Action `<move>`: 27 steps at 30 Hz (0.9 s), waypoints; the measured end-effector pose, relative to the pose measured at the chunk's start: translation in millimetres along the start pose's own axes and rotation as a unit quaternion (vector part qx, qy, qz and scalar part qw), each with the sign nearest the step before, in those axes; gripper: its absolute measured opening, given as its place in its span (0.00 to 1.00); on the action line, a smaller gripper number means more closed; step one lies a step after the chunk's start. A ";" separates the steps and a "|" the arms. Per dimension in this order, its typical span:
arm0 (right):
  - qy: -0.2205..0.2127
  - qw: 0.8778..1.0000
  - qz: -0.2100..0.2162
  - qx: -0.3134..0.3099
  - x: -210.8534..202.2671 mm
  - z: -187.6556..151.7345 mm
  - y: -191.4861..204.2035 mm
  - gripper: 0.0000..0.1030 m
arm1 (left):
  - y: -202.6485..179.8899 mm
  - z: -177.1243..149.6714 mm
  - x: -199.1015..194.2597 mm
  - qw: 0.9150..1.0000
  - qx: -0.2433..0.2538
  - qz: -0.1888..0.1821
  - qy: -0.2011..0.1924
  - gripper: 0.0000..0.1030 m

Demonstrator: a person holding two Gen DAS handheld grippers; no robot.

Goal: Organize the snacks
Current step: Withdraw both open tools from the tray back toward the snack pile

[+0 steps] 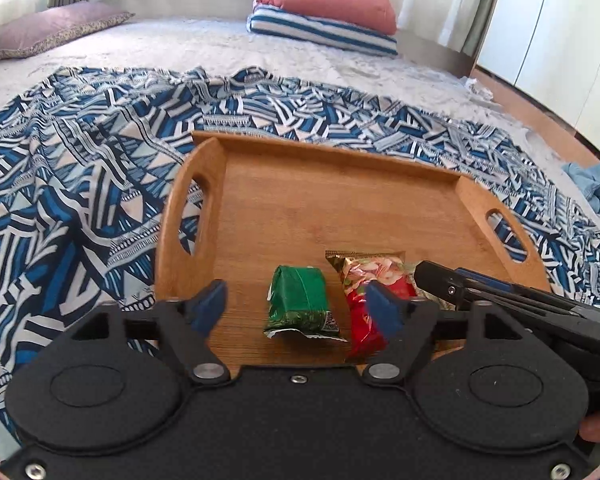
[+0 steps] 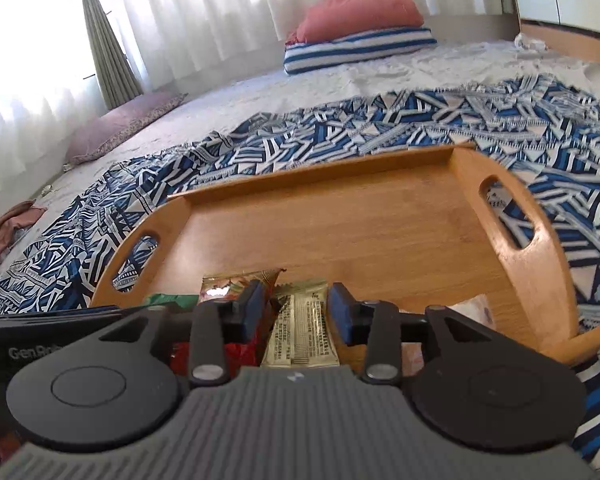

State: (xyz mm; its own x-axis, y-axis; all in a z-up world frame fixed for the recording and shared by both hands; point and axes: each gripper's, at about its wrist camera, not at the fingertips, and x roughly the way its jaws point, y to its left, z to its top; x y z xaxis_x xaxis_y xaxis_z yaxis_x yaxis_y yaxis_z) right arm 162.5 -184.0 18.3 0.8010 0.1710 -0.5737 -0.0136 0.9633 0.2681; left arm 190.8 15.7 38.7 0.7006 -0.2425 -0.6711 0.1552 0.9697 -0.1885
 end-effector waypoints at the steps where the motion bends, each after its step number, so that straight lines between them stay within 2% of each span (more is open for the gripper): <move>1: -0.004 1.000 -0.001 -0.004 -3.7 0.5 0.8 0.58 | 0.1 -0.5 -4.3 1.000 0.000 -0.001 -0.006 0.79; 8: -0.030 0.999 -0.001 -0.016 -36.0 -2.3 0.0 0.73 | -4.7 -10.0 -37.9 0.999 0.010 0.005 -0.044 0.92; 13: -0.052 0.998 -0.006 -0.046 -64.8 -15.1 1.0 0.84 | -9.5 -27.0 -63.4 0.997 0.014 0.003 -0.071 0.95; 19: -0.075 0.995 -0.011 -0.064 -95.6 -31.1 -2.7 0.88 | -11.3 -55.3 -89.1 0.994 0.013 0.010 -0.105 0.99; 24: -0.087 0.993 -0.037 -0.074 -116.5 -46.6 -8.9 0.91 | -15.1 -78.1 -103.0 0.993 0.020 0.015 -0.117 1.00; 27: -0.090 0.991 -0.056 -0.078 -127.5 -57.6 -14.8 0.92 | -17.9 -91.6 -109.0 0.992 0.024 0.007 -0.121 1.00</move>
State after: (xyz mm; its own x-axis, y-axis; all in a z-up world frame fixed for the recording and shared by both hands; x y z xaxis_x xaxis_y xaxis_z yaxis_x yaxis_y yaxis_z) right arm 26.1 -208.1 42.9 0.8962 0.0357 -0.4421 -0.0007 0.9969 0.0790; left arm 47.9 22.3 49.6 0.8490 -0.2212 -0.4799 0.1738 0.9745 -0.1417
